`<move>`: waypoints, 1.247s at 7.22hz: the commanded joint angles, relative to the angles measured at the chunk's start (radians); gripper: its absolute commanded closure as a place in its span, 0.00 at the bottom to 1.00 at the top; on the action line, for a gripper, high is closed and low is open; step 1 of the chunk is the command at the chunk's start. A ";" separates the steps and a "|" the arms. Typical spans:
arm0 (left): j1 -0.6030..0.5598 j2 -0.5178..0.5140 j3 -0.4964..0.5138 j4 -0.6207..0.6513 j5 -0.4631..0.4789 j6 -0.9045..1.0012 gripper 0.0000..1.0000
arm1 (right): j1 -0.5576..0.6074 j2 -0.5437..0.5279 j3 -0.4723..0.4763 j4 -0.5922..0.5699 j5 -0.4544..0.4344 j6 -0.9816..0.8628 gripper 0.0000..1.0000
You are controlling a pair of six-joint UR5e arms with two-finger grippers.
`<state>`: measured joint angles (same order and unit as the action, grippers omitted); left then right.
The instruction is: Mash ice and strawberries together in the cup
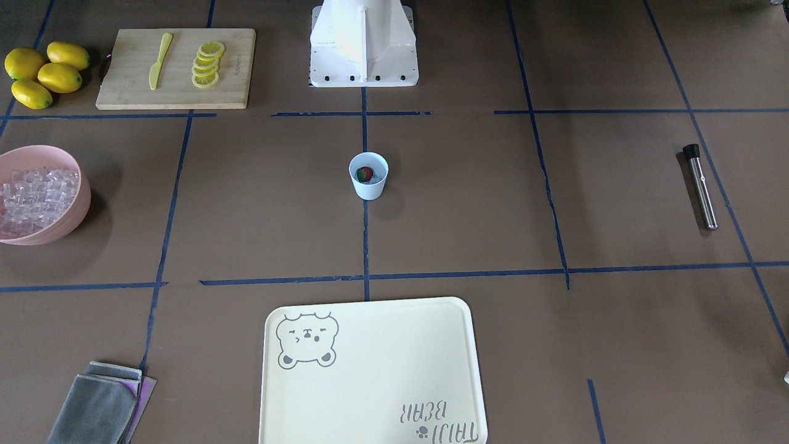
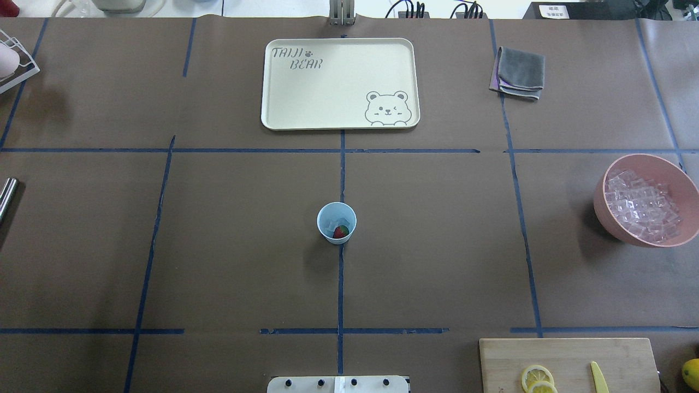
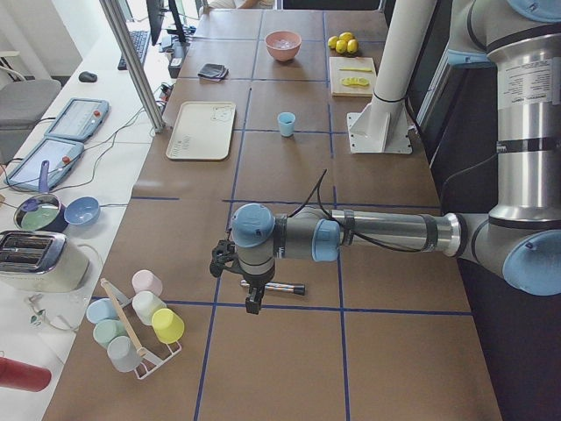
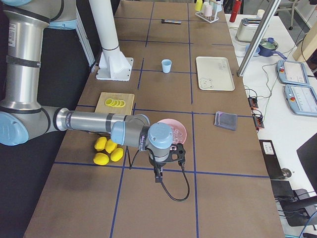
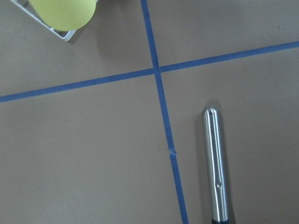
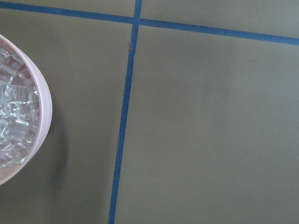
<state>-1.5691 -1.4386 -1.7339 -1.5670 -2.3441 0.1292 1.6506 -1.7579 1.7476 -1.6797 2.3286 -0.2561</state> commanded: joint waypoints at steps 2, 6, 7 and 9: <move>-0.006 0.007 -0.033 -0.002 0.003 0.009 0.00 | 0.000 0.000 0.000 0.000 0.000 0.000 0.01; -0.006 0.015 -0.009 -0.005 0.008 0.009 0.00 | 0.000 0.000 -0.003 0.000 0.000 0.000 0.01; -0.006 0.018 -0.009 -0.005 0.006 0.010 0.00 | 0.000 0.000 -0.003 0.000 0.000 0.000 0.01; -0.006 0.018 -0.009 -0.004 0.008 0.010 0.00 | 0.000 0.000 -0.005 0.000 0.000 0.000 0.01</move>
<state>-1.5754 -1.4211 -1.7427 -1.5715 -2.3367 0.1393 1.6506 -1.7579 1.7432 -1.6797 2.3286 -0.2562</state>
